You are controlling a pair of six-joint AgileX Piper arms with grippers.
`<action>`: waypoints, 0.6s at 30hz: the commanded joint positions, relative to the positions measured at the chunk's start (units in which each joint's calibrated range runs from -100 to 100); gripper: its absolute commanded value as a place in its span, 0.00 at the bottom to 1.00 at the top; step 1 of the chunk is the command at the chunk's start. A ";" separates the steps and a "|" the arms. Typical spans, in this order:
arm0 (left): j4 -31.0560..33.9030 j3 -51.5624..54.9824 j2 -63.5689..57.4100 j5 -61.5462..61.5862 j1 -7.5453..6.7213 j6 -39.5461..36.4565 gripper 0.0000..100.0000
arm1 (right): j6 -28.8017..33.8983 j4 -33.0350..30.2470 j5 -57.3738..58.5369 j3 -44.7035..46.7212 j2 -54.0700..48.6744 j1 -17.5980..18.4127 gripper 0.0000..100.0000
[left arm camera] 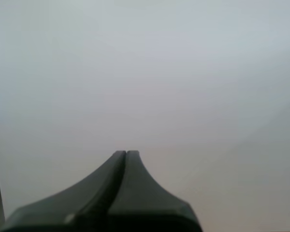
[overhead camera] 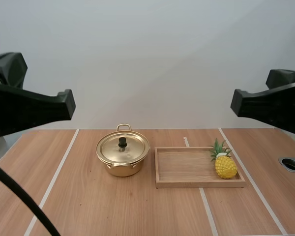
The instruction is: Open the pot, put the grape inside, and close it
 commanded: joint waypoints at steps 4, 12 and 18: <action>1.70 9.83 -0.37 -3.88 0.09 -1.21 0.00 | 0.55 -0.49 -9.62 9.92 -0.29 0.00 0.00; 1.70 20.38 -0.37 -11.72 0.58 -1.21 0.00 | -0.61 -4.86 -24.98 23.28 -0.29 0.51 0.00; 1.96 25.72 -0.37 -5.87 1.92 1.99 0.00 | -0.19 -5.50 -25.90 29.86 -0.29 0.51 0.00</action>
